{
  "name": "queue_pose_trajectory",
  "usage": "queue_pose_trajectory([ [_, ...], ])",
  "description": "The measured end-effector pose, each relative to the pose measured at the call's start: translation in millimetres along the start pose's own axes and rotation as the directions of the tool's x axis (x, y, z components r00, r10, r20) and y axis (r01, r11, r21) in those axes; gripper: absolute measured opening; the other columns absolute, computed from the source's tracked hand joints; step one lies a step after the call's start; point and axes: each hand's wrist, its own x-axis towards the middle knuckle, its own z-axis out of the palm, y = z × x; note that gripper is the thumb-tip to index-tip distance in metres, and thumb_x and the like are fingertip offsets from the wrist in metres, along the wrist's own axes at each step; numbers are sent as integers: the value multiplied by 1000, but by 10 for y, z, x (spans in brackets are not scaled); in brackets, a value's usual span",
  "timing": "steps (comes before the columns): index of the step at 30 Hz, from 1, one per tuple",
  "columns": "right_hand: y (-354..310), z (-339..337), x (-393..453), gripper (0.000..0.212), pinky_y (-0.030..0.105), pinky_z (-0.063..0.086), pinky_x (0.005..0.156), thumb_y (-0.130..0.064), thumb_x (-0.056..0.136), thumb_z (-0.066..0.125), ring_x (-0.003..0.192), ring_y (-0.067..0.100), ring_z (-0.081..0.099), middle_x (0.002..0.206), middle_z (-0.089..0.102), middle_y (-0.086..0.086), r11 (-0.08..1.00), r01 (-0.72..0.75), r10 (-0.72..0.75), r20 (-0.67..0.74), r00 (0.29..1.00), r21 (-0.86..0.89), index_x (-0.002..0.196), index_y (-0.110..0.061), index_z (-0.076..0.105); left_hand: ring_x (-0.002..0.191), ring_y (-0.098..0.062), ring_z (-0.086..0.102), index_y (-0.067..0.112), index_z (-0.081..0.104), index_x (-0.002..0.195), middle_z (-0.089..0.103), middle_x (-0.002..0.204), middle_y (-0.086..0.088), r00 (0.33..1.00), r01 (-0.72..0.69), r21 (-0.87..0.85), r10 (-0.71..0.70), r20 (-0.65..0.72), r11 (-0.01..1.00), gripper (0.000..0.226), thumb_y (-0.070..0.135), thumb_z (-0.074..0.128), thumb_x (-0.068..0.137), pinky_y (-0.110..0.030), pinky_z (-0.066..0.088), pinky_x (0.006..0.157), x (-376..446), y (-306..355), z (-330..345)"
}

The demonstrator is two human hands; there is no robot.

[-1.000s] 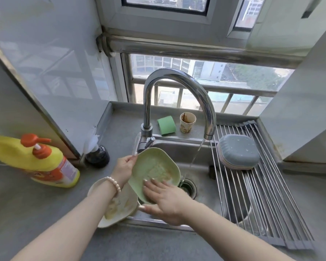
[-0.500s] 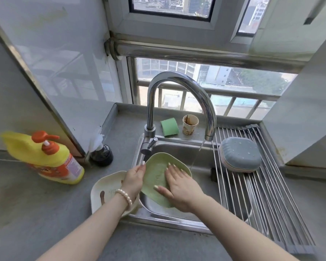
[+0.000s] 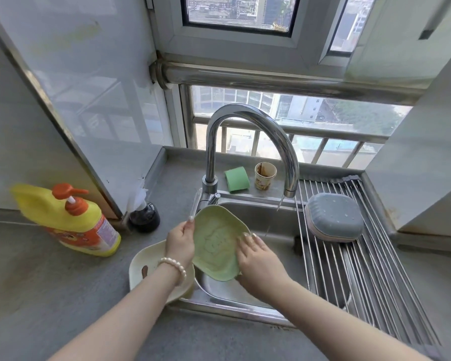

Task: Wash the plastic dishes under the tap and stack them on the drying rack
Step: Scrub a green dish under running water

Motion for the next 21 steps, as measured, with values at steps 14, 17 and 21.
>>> queue_pose_trajectory([
  [14, -438, 32, -89, 38, 29, 54, 84, -44, 57, 65, 79, 22, 67, 78, 70, 4, 987, 22, 7, -183, 983, 159, 76, -12, 71, 48, -12, 32, -8, 58, 82, 34, 50, 3, 965, -78, 39, 85, -249, 996, 44, 26, 39, 101, -20, 25, 43, -129, 96, 100],
  [17, -217, 75, -124, 22, 25, 53, 81, -34, 67, 59, 79, 15, 68, 81, 71, -4, 960, 221, -167, -282, 945, 174, 74, -18, 71, 47, -13, 29, 9, 42, 59, 32, 49, 3, 980, -134, 103, 148, -133, 986, 45, 27, 41, 100, -26, 20, 46, -76, 88, 6],
  [21, 277, 116, 67, 39, 38, 47, 99, -36, 63, 74, 104, 19, 66, 101, 73, 0, 941, 326, -339, -256, 905, -94, 94, -13, 75, 53, -19, 30, 12, 39, 52, 32, 49, 0, 991, -123, 284, 105, 81, 951, 50, 31, 46, 98, -33, 20, 51, 141, 40, -192],
])
